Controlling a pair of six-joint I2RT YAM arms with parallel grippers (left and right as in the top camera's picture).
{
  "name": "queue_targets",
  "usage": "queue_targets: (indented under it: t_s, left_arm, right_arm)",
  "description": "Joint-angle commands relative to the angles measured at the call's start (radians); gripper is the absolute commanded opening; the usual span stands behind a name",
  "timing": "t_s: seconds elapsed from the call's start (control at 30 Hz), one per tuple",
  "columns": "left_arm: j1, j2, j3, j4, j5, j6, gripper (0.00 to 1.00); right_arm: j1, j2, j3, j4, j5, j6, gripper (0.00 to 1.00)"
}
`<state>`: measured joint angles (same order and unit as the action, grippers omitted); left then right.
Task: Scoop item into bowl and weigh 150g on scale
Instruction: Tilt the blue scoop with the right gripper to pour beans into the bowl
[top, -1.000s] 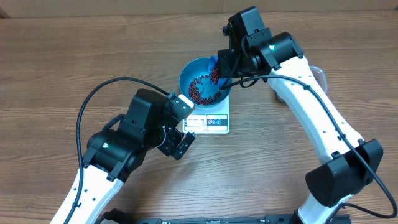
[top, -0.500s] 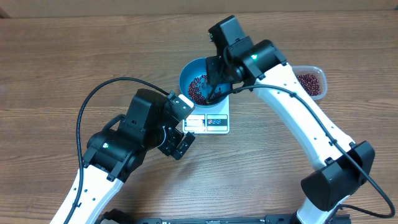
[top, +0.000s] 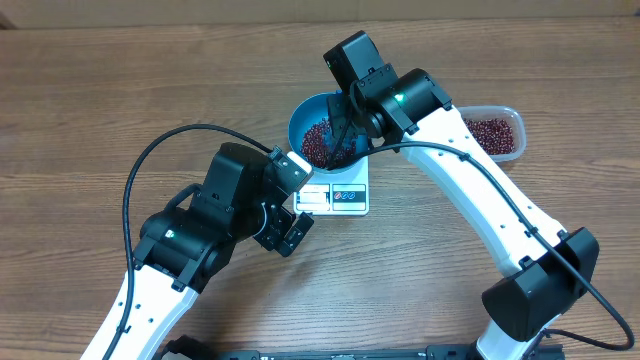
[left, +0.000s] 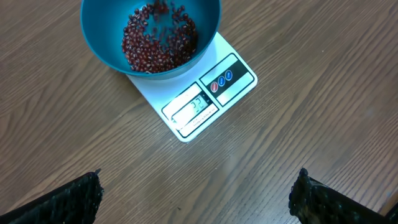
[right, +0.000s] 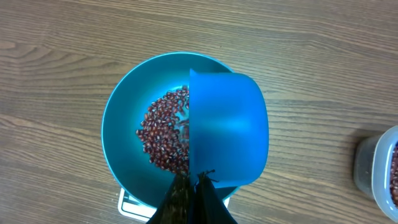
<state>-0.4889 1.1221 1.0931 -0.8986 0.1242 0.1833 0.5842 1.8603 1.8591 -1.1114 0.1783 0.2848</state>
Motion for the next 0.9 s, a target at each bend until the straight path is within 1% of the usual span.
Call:
queue_targets:
  t_s: [0.0,0.13,0.4,0.87]
  left_arm:
    - [0.006,0.004,0.016,0.002,0.015,0.011,1.0]
    - [0.006,0.004,0.015,0.002,0.015,0.012,0.99]
    - [0.006,0.004,0.016,0.002,0.015,0.011,1.0]
    - [0.006,0.004,0.016,0.002,0.015,0.012,1.0]
  right_arm:
    - [0.006,0.001,0.032,0.007,0.039,0.004,0.04]
    - [0.013,0.001,0.032,0.007,0.05,0.005,0.04]
    - [0.072,0.001,0.032,0.008,0.166,0.007,0.04]
    - [0.091,0.001,0.032,0.007,0.226,0.034,0.04]
